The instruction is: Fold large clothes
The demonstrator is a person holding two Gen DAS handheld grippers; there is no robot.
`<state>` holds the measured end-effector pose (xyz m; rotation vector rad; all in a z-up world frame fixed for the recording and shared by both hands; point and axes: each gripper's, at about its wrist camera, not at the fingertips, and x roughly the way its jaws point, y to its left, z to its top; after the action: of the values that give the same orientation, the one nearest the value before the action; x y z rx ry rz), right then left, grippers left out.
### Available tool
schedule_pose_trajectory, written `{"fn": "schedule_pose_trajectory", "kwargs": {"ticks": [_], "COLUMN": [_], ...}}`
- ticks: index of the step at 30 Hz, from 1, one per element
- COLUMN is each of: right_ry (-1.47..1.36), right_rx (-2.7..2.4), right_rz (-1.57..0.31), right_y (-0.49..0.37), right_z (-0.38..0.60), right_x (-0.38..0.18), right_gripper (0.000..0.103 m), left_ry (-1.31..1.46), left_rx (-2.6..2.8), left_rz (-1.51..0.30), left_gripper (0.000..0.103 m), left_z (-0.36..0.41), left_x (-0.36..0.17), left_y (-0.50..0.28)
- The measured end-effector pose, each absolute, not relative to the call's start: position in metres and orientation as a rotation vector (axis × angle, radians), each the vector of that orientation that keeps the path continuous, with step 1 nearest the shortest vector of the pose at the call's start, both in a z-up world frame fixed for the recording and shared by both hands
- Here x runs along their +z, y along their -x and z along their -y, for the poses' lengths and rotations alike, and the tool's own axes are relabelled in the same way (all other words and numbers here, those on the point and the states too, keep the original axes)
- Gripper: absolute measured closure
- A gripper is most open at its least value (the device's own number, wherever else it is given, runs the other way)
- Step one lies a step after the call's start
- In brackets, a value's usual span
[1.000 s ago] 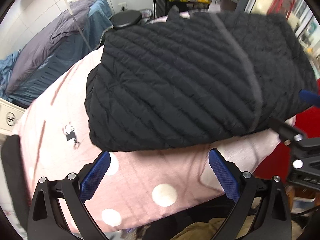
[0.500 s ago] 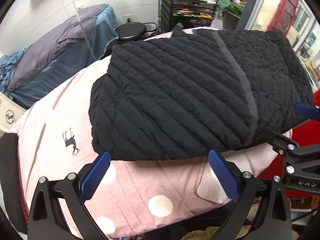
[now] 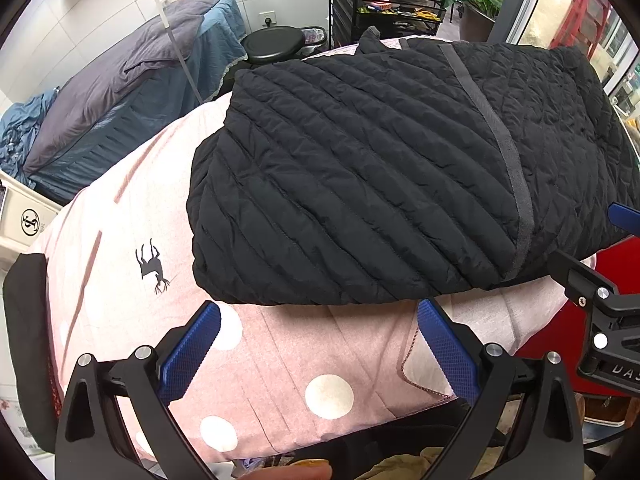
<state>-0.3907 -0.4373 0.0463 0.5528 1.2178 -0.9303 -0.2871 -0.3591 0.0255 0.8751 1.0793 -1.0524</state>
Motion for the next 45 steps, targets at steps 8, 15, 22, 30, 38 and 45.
{"fn": "schedule_pose_trajectory", "kwargs": {"ticks": [8,15,22,30,38,45], "right_ry": [-0.552,-0.553,-0.552,-0.551,-0.551,-0.550], "right_rx": [-0.929,-0.929,-0.925,-0.924,-0.924,-0.922], "right_rz": [-1.218,-1.218,-1.219,-1.219,-1.218,-1.218], "right_y": [0.3899,0.3896,0.3884,0.3886,0.3887,0.3881], "right_z": [0.4368,0.4362,0.4372,0.4375,0.4377,0.4369], "right_x": [0.0465,0.0465,0.0456,0.0453,0.0452,0.0442], "right_gripper": [0.008,0.008,0.008,0.008,0.008,0.008], "left_ry": [-0.882,-0.882,-0.884,-0.892,-0.894,-0.894], "left_rx": [-1.050,-1.047,-1.046,-1.050,-1.052,-1.052], "left_rz": [-1.082,-1.081,-1.084,-1.093,-1.092,-1.091], "left_gripper": [0.006,0.006,0.006,0.006,0.006,0.006], "left_z": [0.3580,0.3568,0.3549,0.3536,0.3517,0.3513], "left_x": [0.0247,0.0248,0.0260,0.0261,0.0275,0.0278], "left_y": [0.2877,0.2880,0.2887,0.2899,0.2914,0.2914]}}
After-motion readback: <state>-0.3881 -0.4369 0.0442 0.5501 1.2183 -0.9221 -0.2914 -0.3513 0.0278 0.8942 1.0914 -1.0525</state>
